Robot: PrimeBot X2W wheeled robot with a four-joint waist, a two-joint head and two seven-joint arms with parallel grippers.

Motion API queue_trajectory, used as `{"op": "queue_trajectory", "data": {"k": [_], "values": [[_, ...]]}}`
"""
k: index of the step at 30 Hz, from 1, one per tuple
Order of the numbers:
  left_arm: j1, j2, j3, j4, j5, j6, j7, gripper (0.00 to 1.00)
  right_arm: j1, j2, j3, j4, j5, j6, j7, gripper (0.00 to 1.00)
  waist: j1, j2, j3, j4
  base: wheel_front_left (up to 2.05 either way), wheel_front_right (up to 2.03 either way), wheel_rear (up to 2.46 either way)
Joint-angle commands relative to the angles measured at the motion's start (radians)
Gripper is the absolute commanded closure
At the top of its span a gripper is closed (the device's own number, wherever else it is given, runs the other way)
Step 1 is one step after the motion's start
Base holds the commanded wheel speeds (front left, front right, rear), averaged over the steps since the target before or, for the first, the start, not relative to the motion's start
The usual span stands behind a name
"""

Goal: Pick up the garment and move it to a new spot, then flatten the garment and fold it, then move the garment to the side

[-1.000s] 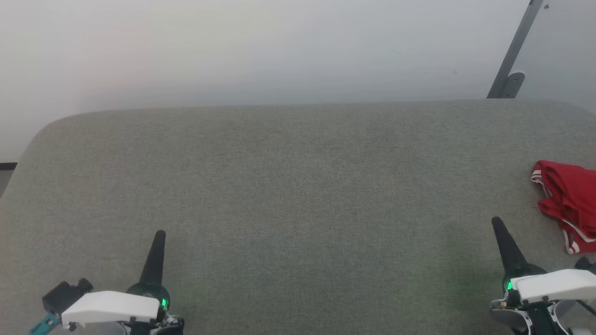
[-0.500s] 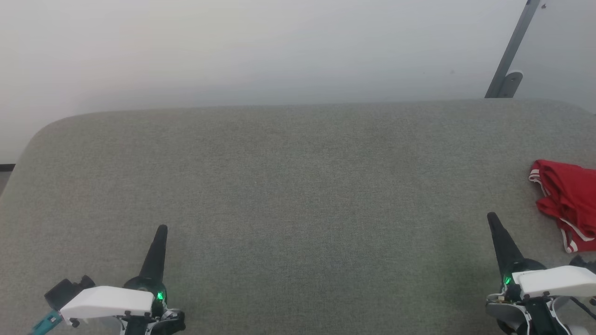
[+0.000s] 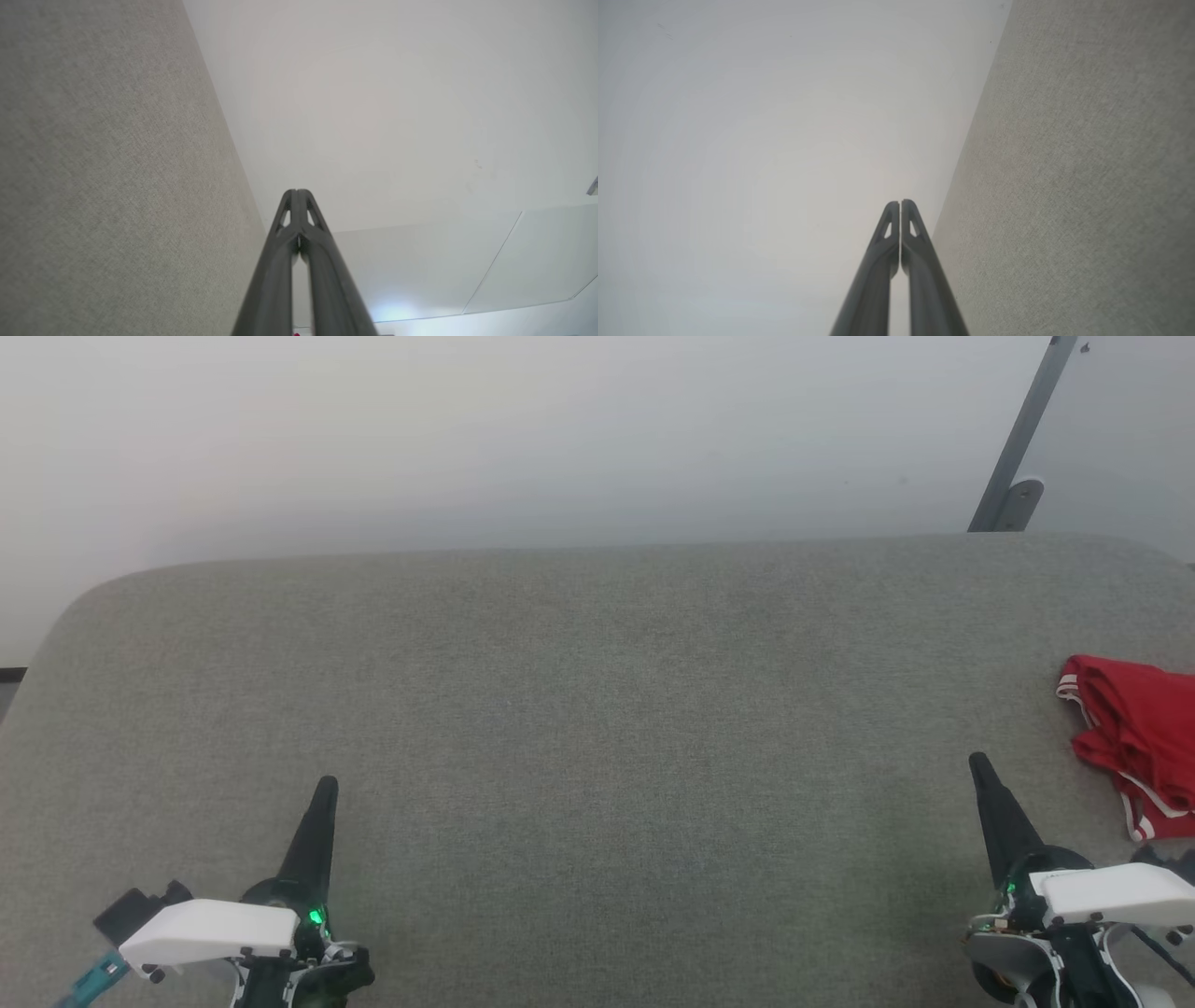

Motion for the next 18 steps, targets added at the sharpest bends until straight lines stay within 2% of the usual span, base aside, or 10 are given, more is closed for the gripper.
{"op": "queue_trajectory", "data": {"k": [1,18], "values": [[-0.024,0.001,0.004,0.0,-0.026,-0.003,0.006,1.0,-0.014,0.005,-0.003,0.002,0.015,0.0,0.008,1.0,0.0,-0.0001,0.0,0.0,0.0,0.0,0.0],[-0.045,-0.002,0.009,0.018,-0.131,-0.003,0.04,1.0,-0.026,0.033,-0.015,0.011,0.101,0.0,0.034,1.0,0.0,-0.0001,-0.001,-0.006,0.0,0.0,0.0]]}}
